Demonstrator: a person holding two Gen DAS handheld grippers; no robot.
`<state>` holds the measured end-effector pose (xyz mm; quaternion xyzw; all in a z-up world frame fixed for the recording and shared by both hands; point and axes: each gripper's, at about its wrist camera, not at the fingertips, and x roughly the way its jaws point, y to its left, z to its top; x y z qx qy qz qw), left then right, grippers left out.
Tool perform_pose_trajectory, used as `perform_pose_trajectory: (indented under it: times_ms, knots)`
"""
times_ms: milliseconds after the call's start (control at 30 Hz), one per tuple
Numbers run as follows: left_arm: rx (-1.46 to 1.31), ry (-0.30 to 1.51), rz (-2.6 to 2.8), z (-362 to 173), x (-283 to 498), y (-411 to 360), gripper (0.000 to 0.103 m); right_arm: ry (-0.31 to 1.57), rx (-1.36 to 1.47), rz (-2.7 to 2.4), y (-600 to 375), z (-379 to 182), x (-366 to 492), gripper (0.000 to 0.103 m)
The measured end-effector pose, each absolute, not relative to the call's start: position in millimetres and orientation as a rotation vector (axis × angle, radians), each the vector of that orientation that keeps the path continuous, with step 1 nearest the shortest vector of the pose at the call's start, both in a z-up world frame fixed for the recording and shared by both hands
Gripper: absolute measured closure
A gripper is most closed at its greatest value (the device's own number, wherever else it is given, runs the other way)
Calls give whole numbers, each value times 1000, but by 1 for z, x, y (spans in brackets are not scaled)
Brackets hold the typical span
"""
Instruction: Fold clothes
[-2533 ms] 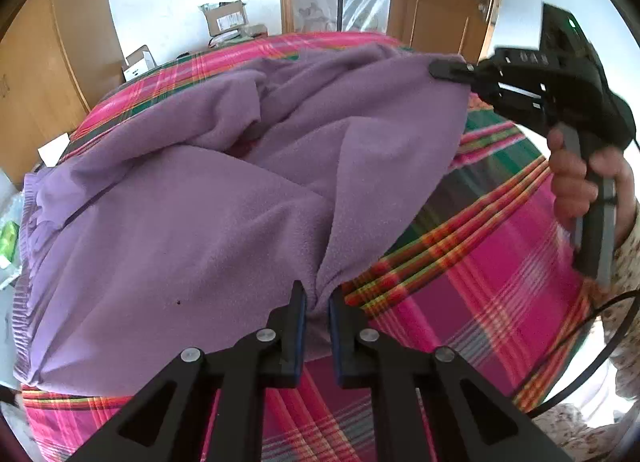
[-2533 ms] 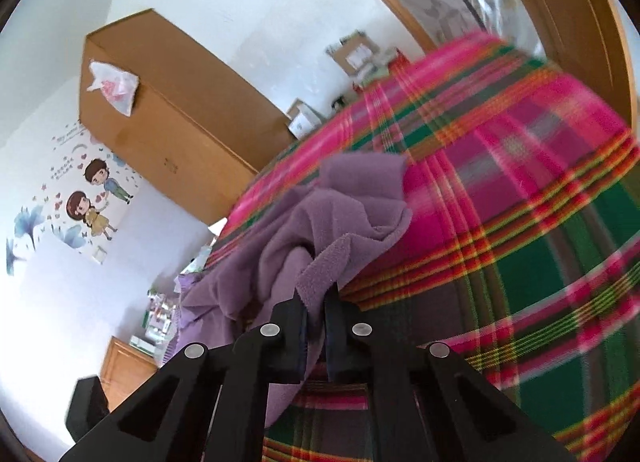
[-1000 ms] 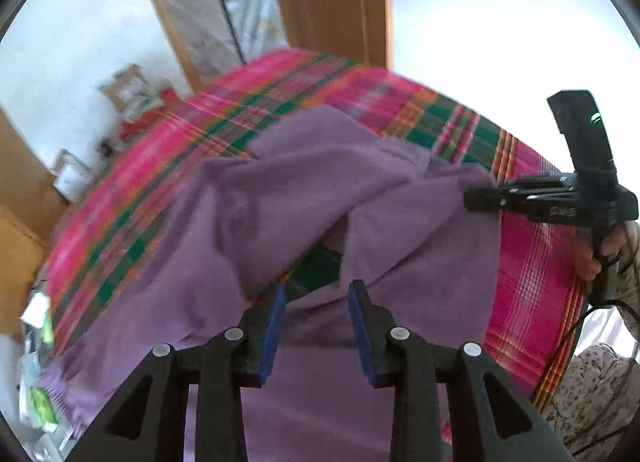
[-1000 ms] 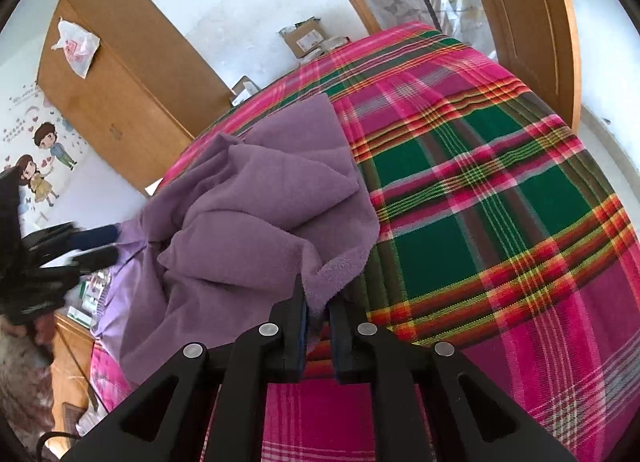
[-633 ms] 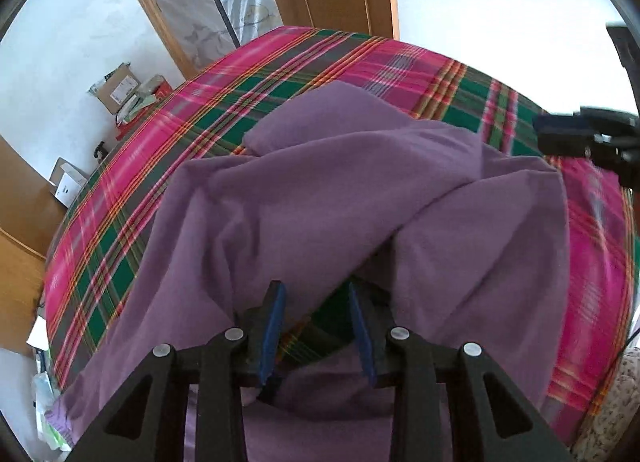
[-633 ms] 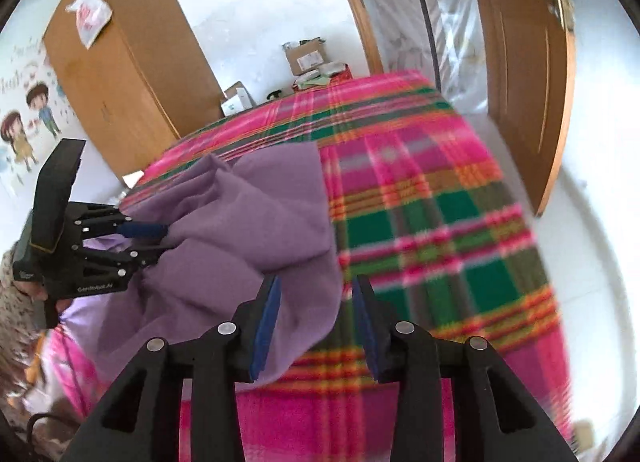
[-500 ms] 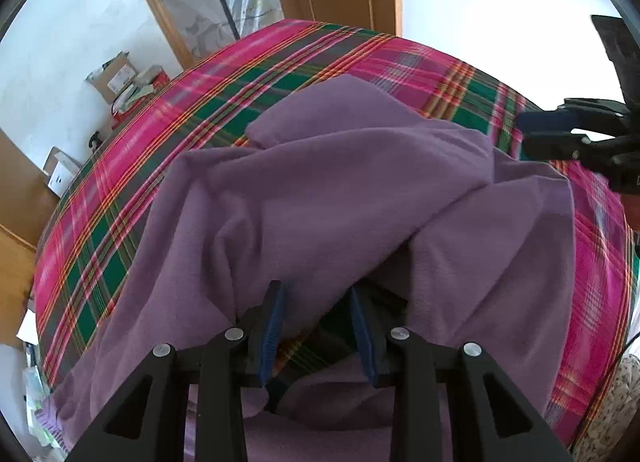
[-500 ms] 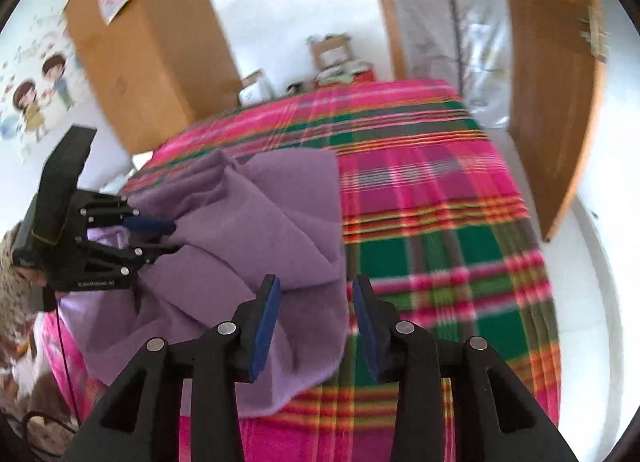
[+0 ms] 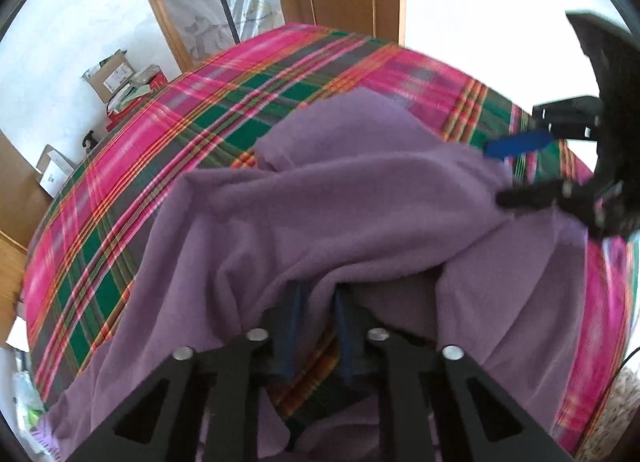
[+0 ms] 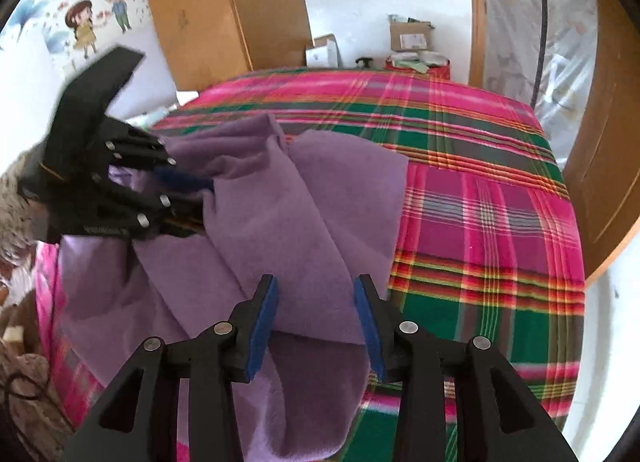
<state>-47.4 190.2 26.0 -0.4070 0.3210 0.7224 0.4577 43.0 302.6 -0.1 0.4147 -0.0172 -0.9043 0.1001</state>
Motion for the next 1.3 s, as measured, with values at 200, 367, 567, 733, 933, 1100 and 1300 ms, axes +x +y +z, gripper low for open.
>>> perform_pose_trajectory:
  times_ms: [200, 367, 567, 733, 933, 1100, 1300]
  knots:
    - [-969, 699, 1857, 41, -60, 185, 97, 16, 1256, -2642, 295, -5, 36, 48]
    - [-985, 634, 1870, 46, -73, 183, 97, -12, 1278, -2647, 298, -8, 29, 47]
    - [-977, 589, 1900, 51, -83, 177, 97, -90, 1232, -2673, 307, 0, 22, 49]
    - [-981, 552, 1932, 56, -94, 172, 97, -100, 1204, -2695, 309, 10, 14, 91]
    - [-985, 493, 1981, 60, -105, 162, 97, -75, 1140, -2754, 309, 29, 0, 98]
    - [-974, 459, 2034, 68, -115, 151, 97, -37, 1079, -2803, 305, 47, -28, 99]
    - [-994, 390, 2100, 76, -138, 137, 97, 6, 1009, -2837, 297, 67, -69, 99]
